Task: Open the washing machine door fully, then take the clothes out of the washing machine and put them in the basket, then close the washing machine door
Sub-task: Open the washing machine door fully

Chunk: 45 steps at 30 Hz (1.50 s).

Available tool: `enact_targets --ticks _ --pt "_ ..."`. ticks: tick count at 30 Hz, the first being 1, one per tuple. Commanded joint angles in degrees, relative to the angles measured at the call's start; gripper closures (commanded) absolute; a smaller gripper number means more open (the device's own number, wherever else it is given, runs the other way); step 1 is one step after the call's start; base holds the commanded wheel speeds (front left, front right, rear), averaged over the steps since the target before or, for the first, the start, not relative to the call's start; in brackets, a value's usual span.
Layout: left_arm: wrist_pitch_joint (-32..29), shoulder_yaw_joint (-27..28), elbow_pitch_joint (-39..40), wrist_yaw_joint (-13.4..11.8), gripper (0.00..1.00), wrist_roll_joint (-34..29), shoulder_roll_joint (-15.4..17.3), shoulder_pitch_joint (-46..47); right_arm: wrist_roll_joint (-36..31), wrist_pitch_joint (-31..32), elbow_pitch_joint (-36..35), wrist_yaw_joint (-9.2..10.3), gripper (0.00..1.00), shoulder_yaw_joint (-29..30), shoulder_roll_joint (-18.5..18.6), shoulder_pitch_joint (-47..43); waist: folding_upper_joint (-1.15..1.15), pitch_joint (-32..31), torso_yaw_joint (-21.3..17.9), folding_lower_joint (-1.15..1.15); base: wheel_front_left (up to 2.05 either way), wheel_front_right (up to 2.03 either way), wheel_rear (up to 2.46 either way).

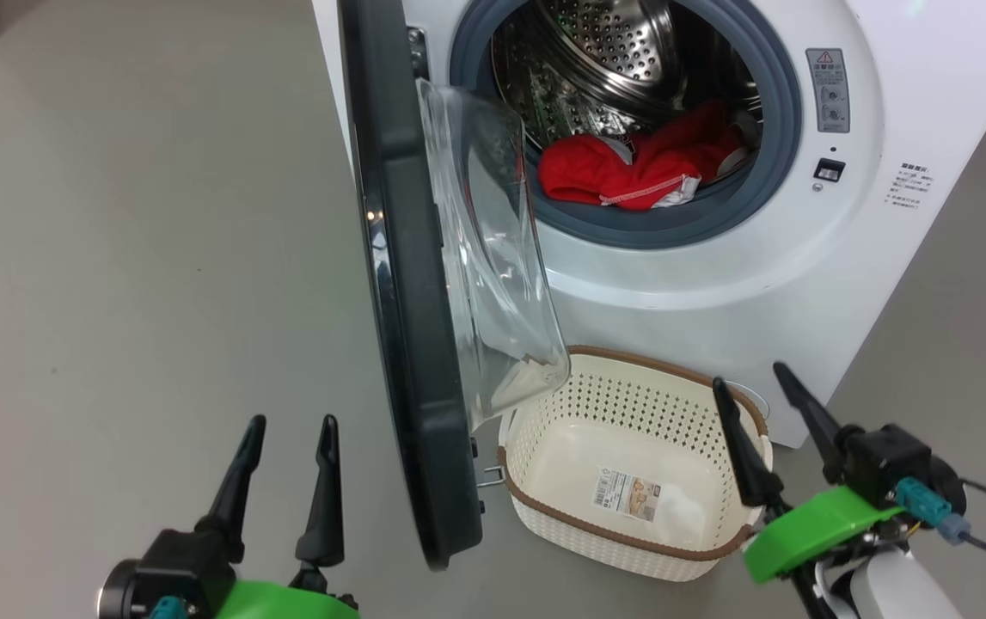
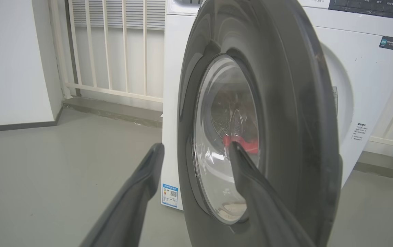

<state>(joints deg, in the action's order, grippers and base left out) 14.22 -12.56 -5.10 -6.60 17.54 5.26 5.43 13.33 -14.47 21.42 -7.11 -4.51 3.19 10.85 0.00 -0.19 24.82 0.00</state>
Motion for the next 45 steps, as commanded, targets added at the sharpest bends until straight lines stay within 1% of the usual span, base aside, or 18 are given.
enact_targets --ticks 1,13,25,26,27,28,29,37,45 --pt "0.55 1.90 1.36 -0.06 0.00 -0.56 0.84 0.26 0.60 -0.52 -2.29 -0.37 0.00 -1.69 -0.29 -0.52 0.00 0.05 -0.05 0.00 0.00 0.00 0.00" --pt "0.67 2.00 1.72 -0.35 0.00 -0.79 1.02 0.33 1.05 -0.52 -4.51 -0.37 0.00 -2.04 -0.31 -2.84 0.00 0.59 -0.28 0.00 0.00 0.00 0.00" --pt "0.71 1.54 1.98 -0.34 0.00 -1.13 1.51 0.42 1.68 -0.52 -4.94 -0.37 0.00 -2.21 -0.31 -3.16 0.00 1.00 -0.20 0.00 0.00 0.00 0.00" --pt "0.71 1.49 1.99 -0.32 0.04 -1.17 1.56 0.49 1.76 -0.52 -4.92 -0.37 0.00 -2.24 -0.31 -3.13 0.00 1.02 -0.21 0.00 0.00 0.00 0.00" --pt "0.72 1.45 2.03 -0.31 0.53 -1.22 1.61 0.60 1.75 -0.52 -4.89 -0.37 0.00 -2.27 -0.31 -3.10 0.00 1.05 -0.22 0.00 0.00 0.00 0.00" --pt "0.72 1.47 2.15 -0.32 0.79 -1.25 1.63 0.77 1.74 -0.52 -4.86 -0.37 0.00 -2.29 -0.31 -3.07 0.00 1.06 -0.23 0.00 0.00 0.00 0.00" --pt "0.72 1.54 2.35 -0.39 1.00 -1.27 1.62 0.93 1.78 -0.52 -4.82 -0.37 0.00 -2.29 -0.31 -3.04 0.00 1.07 -0.24 0.00 0.00 0.00 0.00" --pt "0.76 1.90 7.53 -0.70 1.00 -2.51 1.50 3.66 1.87 -0.52 -4.54 -0.37 0.00 -2.19 -0.31 -2.81 0.00 1.20 -0.24 0.00 0.00 0.00 0.00" --pt "0.77 2.11 13.14 -0.26 1.00 -3.62 1.52 9.80 1.85 -0.52 -4.31 -0.37 0.00 -2.44 -0.31 -2.19 0.00 1.34 -0.58 0.00 0.00 0.00 0.00"
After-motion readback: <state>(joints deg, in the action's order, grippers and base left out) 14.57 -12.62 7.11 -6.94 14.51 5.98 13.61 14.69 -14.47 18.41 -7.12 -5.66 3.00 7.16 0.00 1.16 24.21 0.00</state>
